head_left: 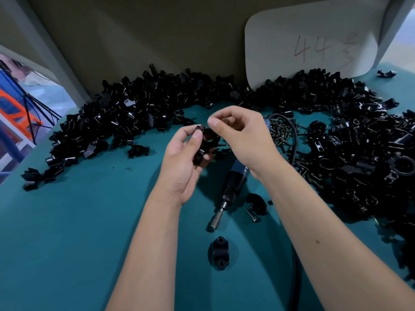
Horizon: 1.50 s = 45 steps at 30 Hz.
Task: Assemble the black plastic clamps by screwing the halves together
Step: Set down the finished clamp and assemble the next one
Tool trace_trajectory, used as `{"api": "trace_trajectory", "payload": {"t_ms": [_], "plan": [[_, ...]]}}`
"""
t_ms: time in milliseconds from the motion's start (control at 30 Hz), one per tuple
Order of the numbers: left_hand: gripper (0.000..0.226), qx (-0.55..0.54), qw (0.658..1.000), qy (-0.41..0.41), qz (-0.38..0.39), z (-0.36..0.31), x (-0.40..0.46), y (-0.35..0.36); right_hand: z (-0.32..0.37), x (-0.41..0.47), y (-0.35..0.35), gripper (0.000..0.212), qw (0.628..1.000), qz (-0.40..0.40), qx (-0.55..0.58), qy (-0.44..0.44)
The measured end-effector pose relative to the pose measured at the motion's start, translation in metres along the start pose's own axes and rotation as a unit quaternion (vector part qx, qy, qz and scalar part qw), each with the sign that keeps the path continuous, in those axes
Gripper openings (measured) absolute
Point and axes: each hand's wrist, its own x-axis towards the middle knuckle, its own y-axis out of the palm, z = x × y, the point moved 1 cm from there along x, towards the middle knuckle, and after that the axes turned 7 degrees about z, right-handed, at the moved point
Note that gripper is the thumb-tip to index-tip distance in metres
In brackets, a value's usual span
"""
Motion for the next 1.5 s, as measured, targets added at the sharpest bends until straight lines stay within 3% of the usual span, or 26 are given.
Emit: {"api": "trace_trajectory", "payload": {"t_ms": [100, 300, 467, 600, 767, 867, 967, 1133, 1400, 1500], "plan": [[0.011, 0.065, 0.997, 0.047, 0.001, 0.0, 0.001, -0.003, 0.0, 0.0, -0.006, 0.007, 0.999, 0.042, -0.016, -0.021], [0.013, 0.081, 0.994, 0.075, 0.028, -0.002, 0.0, -0.008, 0.003, -0.004, -0.016, 0.009, 0.994, 0.092, -0.035, -0.05], [0.027, 0.112, 0.991, 0.065, 0.03, -0.001, 0.0, -0.01, 0.005, -0.005, -0.011, 0.016, 0.958, 0.13, -0.243, -0.083], [0.014, 0.199, 0.976, 0.072, 0.043, 0.001, 0.001, -0.011, 0.001, -0.005, -0.006, 0.029, 0.932, 0.123, -0.339, -0.045], [0.013, 0.219, 0.97, 0.096, 0.051, 0.0, 0.001, -0.004, 0.004, -0.002, -0.002, 0.054, 0.943, 0.068, -0.325, -0.02], [0.015, 0.251, 0.961, 0.113, 0.034, 0.0, 0.0, -0.005, 0.003, 0.0, -0.004, 0.065, 0.936, 0.084, -0.341, -0.011], [0.015, 0.242, 0.964, 0.105, 0.016, 0.001, -0.001, -0.006, 0.004, -0.001, -0.01, 0.055, 0.936, 0.153, -0.318, 0.006], [0.017, 0.23, 0.969, 0.091, 0.025, 0.002, 0.0, -0.007, 0.002, -0.004, -0.016, 0.012, 0.927, 0.185, -0.327, -0.017], [0.015, 0.233, 0.965, 0.109, 0.043, 0.001, 0.0, -0.006, 0.001, -0.005, -0.011, 0.024, 0.937, 0.087, -0.322, -0.101], [0.015, 0.213, 0.97, 0.108, 0.033, 0.0, 0.0, -0.006, -0.002, -0.005, -0.008, 0.038, 0.94, 0.062, -0.321, -0.093]]}}
